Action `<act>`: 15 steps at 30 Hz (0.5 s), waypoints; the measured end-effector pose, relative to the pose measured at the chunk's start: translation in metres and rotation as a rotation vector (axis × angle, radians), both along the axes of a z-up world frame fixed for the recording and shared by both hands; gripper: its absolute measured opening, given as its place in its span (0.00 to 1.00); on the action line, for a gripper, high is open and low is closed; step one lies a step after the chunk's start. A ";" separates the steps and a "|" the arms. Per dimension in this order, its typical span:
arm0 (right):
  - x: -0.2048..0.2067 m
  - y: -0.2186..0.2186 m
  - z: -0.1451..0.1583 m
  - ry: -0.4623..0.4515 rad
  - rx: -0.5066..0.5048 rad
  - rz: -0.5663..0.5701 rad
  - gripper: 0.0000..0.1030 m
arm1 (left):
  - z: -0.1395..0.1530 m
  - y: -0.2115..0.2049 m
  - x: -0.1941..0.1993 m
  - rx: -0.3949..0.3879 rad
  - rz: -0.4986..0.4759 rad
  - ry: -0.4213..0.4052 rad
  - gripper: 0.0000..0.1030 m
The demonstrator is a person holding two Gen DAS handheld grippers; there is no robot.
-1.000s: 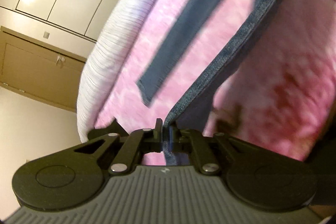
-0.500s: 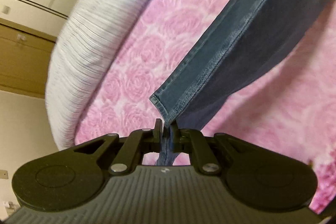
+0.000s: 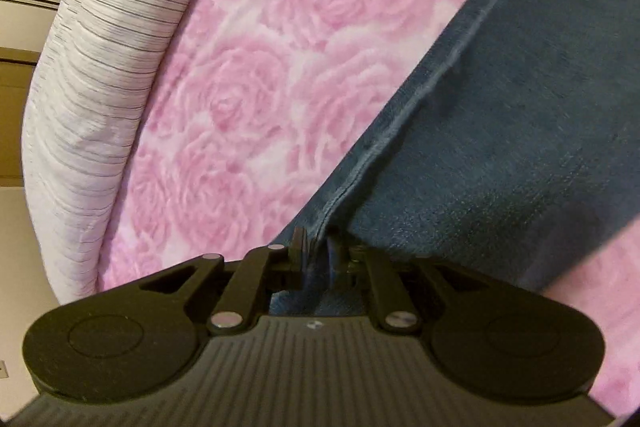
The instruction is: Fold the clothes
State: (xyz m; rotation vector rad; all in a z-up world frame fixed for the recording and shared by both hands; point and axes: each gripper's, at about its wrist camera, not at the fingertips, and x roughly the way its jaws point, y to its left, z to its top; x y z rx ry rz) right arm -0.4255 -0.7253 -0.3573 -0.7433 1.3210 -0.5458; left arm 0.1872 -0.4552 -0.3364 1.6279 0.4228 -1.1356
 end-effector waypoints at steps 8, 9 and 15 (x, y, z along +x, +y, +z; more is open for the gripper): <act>0.002 -0.003 0.031 -0.257 0.156 -0.189 0.33 | 0.014 0.012 0.015 -0.212 0.088 -0.122 0.24; 0.001 -0.002 0.041 -0.299 0.173 -0.221 0.35 | 0.022 0.017 0.015 -0.234 0.095 -0.126 0.26; -0.012 -0.020 0.092 -0.548 0.183 -0.445 0.62 | 0.053 0.059 -0.009 -0.298 0.085 -0.104 0.28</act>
